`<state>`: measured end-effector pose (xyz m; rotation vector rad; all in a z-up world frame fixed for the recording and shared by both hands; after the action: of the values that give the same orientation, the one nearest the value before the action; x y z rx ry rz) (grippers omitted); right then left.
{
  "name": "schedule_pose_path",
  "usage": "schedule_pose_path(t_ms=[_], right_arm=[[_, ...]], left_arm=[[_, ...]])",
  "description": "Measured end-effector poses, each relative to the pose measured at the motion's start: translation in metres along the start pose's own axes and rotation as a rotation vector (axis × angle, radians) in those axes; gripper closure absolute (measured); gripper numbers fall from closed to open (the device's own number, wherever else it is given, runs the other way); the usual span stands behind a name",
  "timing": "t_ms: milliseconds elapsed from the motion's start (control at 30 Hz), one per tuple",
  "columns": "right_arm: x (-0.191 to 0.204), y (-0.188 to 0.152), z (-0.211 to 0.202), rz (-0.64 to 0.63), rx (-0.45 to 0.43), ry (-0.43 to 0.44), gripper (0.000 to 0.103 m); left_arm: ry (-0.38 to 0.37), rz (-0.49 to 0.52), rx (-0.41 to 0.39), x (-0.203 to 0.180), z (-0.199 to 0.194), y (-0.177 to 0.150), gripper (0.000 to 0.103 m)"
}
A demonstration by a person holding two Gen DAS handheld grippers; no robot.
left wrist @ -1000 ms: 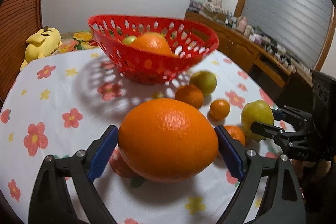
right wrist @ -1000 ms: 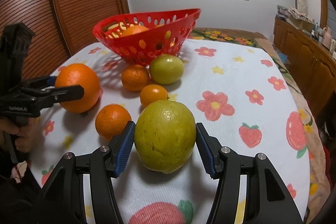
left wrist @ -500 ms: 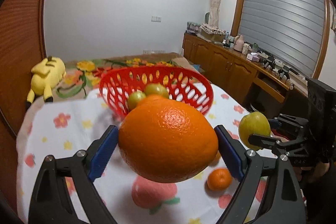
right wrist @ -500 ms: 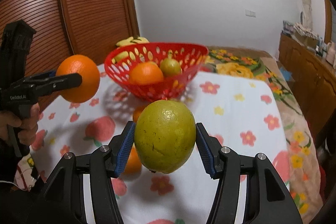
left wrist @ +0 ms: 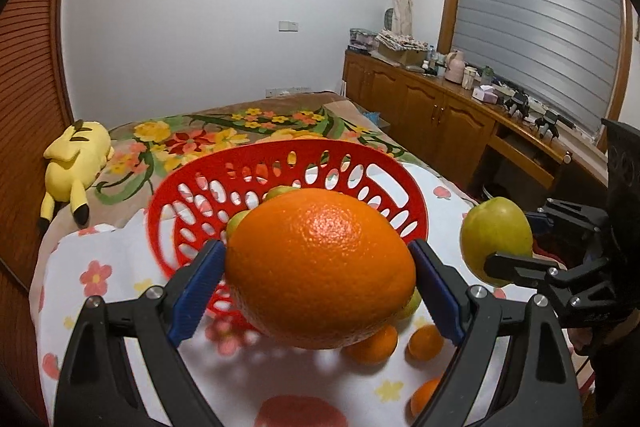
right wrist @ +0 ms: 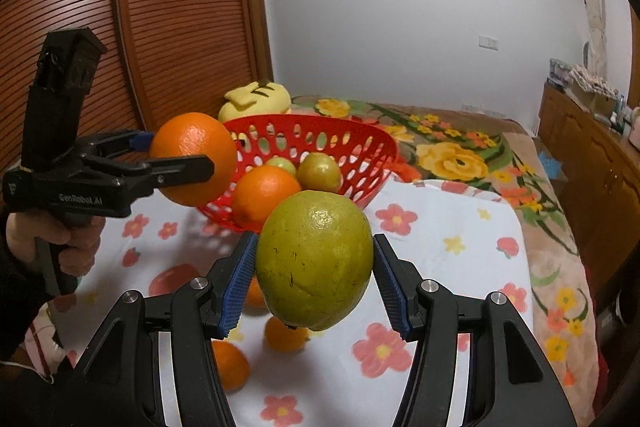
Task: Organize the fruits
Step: 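Carry the orange into the red basket and open the left tool while the right tool carries the pomelo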
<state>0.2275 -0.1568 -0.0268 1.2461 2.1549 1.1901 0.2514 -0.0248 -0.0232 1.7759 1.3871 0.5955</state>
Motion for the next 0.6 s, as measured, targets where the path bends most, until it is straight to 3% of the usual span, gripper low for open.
schedule_pose_path(t_ms=[333,600], right_arm=[[-0.026,0.006,0.015,0.034,0.007,0.010,0.044],[-0.030,0.009,0.023,0.031,0.012,0.020,0.044]], left_arm=[[-0.028,0.039,0.060,-0.020,0.042,0.016,0.011],[-0.025,0.075,0.048,-0.027,0.049,0.021,0.011]])
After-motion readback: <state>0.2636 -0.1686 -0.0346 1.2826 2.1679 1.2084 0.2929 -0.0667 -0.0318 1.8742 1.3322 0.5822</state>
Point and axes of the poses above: each gripper's, at about its wrist camera, not at the fingertips, and z roughly the way its jaws point, x to its left, y to its top, the point moved 5 cm from there along z, roughly the way its jaws point, and after that the axes turned 1 degree about y, right-handed, at the moved point
